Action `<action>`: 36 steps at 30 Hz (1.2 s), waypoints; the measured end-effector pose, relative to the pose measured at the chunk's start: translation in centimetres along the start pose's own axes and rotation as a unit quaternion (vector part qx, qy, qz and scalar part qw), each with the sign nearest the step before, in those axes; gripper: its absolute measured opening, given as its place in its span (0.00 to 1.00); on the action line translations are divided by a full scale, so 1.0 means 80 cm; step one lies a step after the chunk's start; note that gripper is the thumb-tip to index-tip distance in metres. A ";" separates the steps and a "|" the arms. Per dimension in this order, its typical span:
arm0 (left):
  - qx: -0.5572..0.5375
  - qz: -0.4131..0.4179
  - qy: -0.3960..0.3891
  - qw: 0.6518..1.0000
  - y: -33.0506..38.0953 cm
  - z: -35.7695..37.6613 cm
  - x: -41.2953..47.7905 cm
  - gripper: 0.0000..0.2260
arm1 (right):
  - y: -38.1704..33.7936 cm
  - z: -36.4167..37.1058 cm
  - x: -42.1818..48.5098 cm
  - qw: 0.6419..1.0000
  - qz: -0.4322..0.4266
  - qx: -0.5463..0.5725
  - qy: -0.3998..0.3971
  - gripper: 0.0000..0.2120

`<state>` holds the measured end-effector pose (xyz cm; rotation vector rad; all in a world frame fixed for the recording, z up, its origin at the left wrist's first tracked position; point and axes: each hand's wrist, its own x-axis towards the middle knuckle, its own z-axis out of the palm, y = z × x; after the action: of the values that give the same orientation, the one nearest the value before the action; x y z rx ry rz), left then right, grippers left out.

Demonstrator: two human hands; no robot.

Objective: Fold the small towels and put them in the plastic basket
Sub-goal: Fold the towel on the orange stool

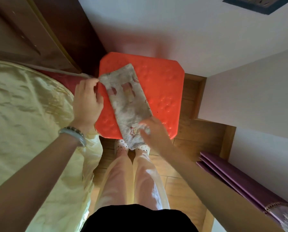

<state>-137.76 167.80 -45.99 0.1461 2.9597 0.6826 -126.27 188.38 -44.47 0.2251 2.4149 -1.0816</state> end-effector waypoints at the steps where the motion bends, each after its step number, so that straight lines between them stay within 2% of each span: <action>1: -0.035 -0.038 -0.009 0.999 0.001 0.002 -0.012 0.12 | 0.003 -0.013 0.010 0.999 0.024 0.011 0.042 0.11; 4: -0.119 -0.136 -0.064 0.981 0.011 0.009 -0.045 0.09 | 0.013 -0.040 0.043 0.992 0.065 0.011 0.105 0.12; 8: -0.195 -0.261 -0.102 0.940 0.034 0.014 -0.062 0.12 | 0.022 -0.043 0.079 0.993 0.081 -0.035 0.079 0.14; 12: -0.183 -0.260 -0.135 0.939 0.040 0.014 -0.057 0.09 | 0.014 -0.043 0.097 0.991 0.107 -0.043 0.071 0.11; 15: -0.172 -0.241 -0.154 0.943 0.035 0.017 -0.056 0.16 | 0.000 -0.050 0.099 0.994 0.092 -0.049 0.030 0.07; 20: -0.157 -0.268 -0.153 0.938 0.039 0.014 -0.055 0.07 | -0.002 -0.045 0.102 0.992 0.082 -0.090 0.032 0.07; 23: -0.114 -0.273 -0.163 0.941 0.040 0.014 -0.050 0.07 | 0.000 -0.045 0.110 0.989 0.098 -0.112 0.018 0.06; 26: -0.092 -0.258 -0.213 0.938 0.038 0.009 -0.039 0.10 | -0.006 -0.054 0.118 0.991 0.085 -0.100 0.020 0.07; 27: -0.104 -0.257 -0.212 0.937 0.037 0.006 -0.033 0.13 | -0.011 -0.060 0.121 0.994 0.073 -0.077 0.030 0.08; 30: -0.177 -0.276 -0.143 0.934 0.030 -0.003 -0.008 0.23 | -0.036 -0.077 0.144 0.996 0.056 -0.014 0.073 0.13; 32: -0.220 -0.295 -0.110 0.923 0.024 -0.004 0.013 0.25 | -0.048 -0.083 0.167 0.995 0.064 -0.001 0.076 0.16; 34: -0.255 -0.318 -0.094 0.908 0.023 -0.004 0.033 0.23 | -0.058 -0.085 0.188 0.996 0.073 0.000 0.053 0.18; 36: -0.298 -0.334 -0.091 0.890 0.024 -0.001 0.047 0.11 | -0.065 -0.084 0.202 0.997 0.071 -0.004 0.038 0.18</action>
<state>-141.38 169.88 -45.35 -0.7646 2.2368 1.2918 -144.50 189.12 -45.11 0.4351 2.4287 -1.0153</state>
